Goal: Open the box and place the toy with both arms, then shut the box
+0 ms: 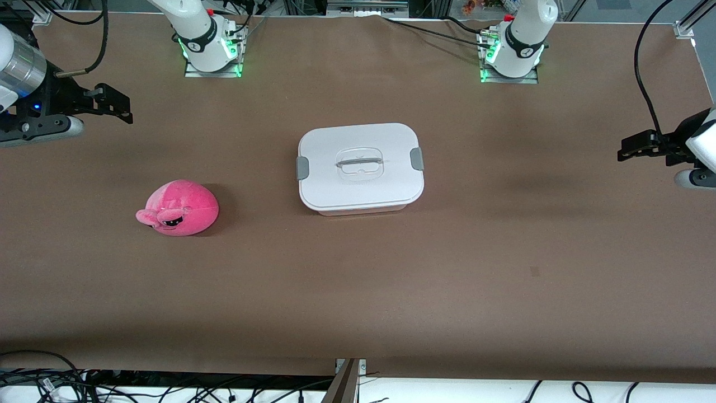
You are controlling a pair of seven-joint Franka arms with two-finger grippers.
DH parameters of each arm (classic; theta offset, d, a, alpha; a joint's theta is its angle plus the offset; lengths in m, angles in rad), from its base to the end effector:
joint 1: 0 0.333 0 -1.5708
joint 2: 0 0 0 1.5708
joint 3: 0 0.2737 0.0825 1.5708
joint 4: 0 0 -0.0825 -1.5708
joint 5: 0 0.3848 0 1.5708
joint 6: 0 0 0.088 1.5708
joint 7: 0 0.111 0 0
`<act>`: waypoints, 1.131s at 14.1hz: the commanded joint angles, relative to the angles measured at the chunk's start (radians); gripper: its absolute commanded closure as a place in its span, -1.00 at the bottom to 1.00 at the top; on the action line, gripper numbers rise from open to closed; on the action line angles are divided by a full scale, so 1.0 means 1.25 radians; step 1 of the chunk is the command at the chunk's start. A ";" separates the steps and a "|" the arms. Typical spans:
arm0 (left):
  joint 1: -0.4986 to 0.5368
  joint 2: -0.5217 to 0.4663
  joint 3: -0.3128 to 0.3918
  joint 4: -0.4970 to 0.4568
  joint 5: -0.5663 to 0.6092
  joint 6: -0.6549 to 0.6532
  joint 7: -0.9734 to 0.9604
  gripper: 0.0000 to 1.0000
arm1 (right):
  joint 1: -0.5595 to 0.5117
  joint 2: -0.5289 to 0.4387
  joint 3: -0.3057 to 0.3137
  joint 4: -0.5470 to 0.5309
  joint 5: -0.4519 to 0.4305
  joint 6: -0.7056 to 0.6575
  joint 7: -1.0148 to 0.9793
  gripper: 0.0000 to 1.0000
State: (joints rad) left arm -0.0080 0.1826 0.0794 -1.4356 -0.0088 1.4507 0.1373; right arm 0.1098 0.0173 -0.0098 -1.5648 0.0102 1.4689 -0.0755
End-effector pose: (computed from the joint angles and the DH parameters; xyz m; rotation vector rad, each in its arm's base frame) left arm 0.5861 0.0373 0.5275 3.1173 -0.1034 -0.2604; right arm 0.5450 0.0559 0.5632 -3.1158 -0.2748 0.1774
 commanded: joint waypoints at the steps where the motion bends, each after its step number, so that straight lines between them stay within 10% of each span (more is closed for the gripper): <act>1: 0.004 0.011 -0.001 0.021 0.008 -0.005 -0.001 -1.00 | -0.007 -0.002 0.007 0.005 -0.002 0.002 -0.002 -1.00; 10: 0.002 0.012 -0.001 0.021 0.011 -0.005 -0.006 -1.00 | -0.007 0.005 0.007 -0.052 -0.002 0.035 -0.002 -1.00; 16: -0.036 0.012 -0.020 0.020 0.008 -0.005 -0.008 -1.00 | -0.014 0.057 -0.008 -0.288 -0.006 0.361 -0.014 -1.00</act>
State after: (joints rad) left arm -0.0194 0.1844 0.0673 -1.4357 -0.0090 1.4507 0.1373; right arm 0.1067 0.0754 -0.0156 -1.8336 0.0102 1.8003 -0.0759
